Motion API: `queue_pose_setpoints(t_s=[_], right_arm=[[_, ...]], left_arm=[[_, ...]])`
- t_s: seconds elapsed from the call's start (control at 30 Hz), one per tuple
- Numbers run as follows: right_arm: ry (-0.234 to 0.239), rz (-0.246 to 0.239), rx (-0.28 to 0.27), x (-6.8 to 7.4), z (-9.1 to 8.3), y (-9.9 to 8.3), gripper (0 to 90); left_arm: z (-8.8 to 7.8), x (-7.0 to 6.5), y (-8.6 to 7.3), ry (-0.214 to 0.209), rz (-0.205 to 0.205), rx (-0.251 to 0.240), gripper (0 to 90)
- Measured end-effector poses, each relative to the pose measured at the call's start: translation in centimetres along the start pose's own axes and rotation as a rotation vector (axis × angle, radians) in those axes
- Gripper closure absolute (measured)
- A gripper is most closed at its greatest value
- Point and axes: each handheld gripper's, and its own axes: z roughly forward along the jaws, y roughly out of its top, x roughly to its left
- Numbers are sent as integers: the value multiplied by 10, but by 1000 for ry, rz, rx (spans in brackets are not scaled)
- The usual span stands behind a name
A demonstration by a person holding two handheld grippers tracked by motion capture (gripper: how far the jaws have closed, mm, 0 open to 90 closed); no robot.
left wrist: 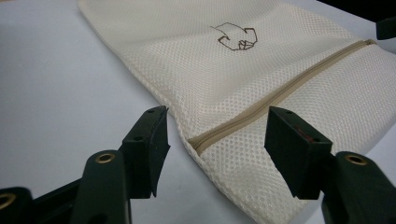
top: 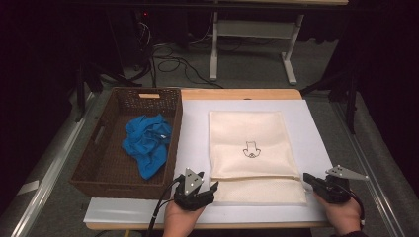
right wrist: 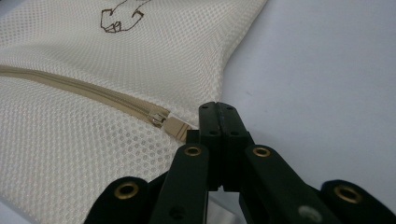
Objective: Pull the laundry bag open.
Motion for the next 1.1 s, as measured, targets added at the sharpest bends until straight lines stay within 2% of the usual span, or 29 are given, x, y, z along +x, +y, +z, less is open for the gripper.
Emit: queue_pose_setpoints(t_s=[0.03,0.07,0.13,0.17,0.33,0.43,0.57,0.63,0.7,0.77,0.9,1.03,1.1], right_arm=[[31,29,-5,-2,0,0,878],[47,35,-13,-3,0,1,862],[50,41,-21,-2,-1,2,834],[48,28,-22,0,1,2,750],[53,18,7,4,8,1,692],[70,23,17,3,10,2,694],[64,-23,38,8,12,1,719],[58,-28,43,9,12,1,738],[51,-47,42,10,11,1,760],[64,-41,29,10,8,2,813],[64,-56,20,10,8,3,843],[78,-39,12,11,6,4,852],[88,-52,3,13,6,4,850]], left_arm=[[1,0,-1,0,-2,6,378],[1,1,-2,0,4,18,378],[0,1,-3,5,5,18,376],[0,0,-2,8,6,12,374],[-2,-4,-1,5,21,3,370],[-2,-5,-1,10,40,7,370],[-2,-5,-1,10,38,8,370],[-2,-5,-1,10,44,11,370],[-1,-5,0,11,41,7,370],[-1,-4,0,13,37,7,370],[-1,-3,-1,13,36,12,370],[-1,-3,-1,11,37,13,370],[-1,-3,-1,11,37,14,370]])
